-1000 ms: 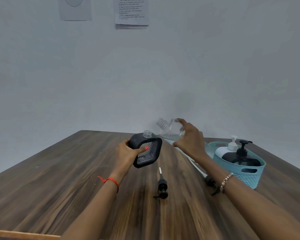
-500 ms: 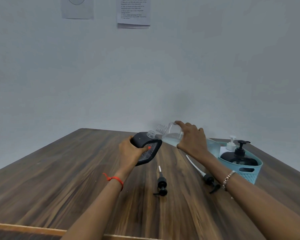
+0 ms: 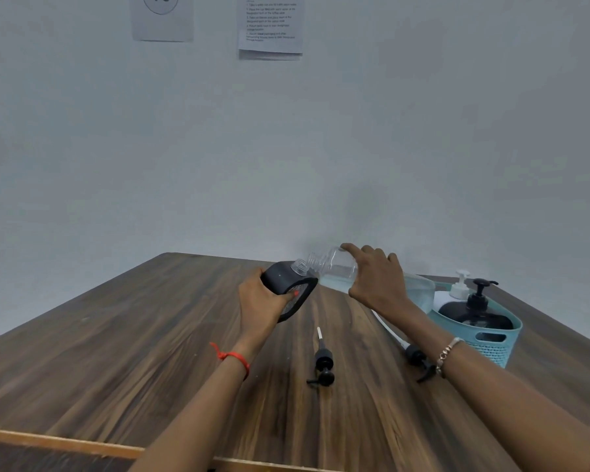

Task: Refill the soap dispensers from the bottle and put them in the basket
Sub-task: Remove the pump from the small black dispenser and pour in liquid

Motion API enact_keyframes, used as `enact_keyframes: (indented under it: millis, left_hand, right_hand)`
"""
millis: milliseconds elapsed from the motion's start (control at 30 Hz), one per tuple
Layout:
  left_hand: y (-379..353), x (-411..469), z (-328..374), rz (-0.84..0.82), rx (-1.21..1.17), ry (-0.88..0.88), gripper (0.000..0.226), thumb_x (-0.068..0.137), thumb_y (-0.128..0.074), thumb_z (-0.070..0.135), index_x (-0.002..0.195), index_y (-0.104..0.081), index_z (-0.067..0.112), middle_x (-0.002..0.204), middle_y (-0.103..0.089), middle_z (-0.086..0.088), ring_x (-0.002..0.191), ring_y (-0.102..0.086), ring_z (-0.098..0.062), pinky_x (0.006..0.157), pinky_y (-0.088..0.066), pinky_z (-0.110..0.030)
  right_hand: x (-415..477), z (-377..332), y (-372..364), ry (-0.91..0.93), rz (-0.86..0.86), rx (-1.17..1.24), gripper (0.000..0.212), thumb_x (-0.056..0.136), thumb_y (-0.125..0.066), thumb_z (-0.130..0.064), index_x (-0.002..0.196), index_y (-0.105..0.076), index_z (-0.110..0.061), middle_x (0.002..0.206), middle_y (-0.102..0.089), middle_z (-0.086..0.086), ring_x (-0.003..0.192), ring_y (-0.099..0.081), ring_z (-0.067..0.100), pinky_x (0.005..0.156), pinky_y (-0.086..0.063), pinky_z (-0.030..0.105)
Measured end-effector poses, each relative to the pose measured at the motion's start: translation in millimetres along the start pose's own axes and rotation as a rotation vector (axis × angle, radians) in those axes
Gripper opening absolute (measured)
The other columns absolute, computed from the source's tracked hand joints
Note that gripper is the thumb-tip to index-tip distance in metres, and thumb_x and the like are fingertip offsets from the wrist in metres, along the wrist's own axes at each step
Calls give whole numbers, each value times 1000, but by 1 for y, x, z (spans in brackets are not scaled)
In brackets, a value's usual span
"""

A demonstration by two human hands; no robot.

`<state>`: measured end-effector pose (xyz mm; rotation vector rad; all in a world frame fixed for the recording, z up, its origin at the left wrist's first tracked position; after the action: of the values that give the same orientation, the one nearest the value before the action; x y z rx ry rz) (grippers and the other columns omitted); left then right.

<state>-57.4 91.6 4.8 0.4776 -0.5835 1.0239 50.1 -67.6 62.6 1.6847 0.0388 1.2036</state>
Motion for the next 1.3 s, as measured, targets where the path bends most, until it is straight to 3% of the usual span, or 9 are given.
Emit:
enact_keyframes:
  millis: [300,533,967,1300]
  left_hand:
    - [-1,-6,2,13,-35,8,42,55,-86,9,73,-51,23,65,-51,21,57,-50,8,50,-39,-1]
    - [-4,-7,-2,3,-25,70,40,55,-87,13,81,-56,16,67,-54,12,61,-50,8,49,-39,0]
    - [-5,-14,1,-2,-63,112,40,56,-87,13,81,-56,18,66,-53,16,60,-50,8,47,-38,0]
    - [-6,-14,-4,-16,-54,153,42,57,-87,15,90,-63,9,77,-61,3,63,-54,4,47,-41,-2]
  right_hand:
    - [2,-3,2,31,-12,-51,64,75,-63,-18,134,-40,-28,105,-60,4,97,-54,24,77,-28,31]
    - [2,-4,7,54,-5,-82,65,74,-58,-11,134,-40,-28,104,-60,4,96,-54,24,76,-24,29]
    - [2,-2,9,77,-22,-97,65,73,-57,-10,133,-41,-28,103,-60,4,96,-54,24,75,-25,29]
    - [2,-2,10,83,-33,-94,66,72,-58,-9,133,-41,-28,103,-60,4,96,-54,24,77,-27,30]
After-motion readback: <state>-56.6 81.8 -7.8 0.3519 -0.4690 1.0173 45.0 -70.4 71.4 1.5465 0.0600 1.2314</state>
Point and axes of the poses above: each hand's wrist, its own x-axis towards the middle knuckle, its own y-axis out of the back of the hand, z = x × y, the point moved 2 cm from there along x, towards the middle knuckle
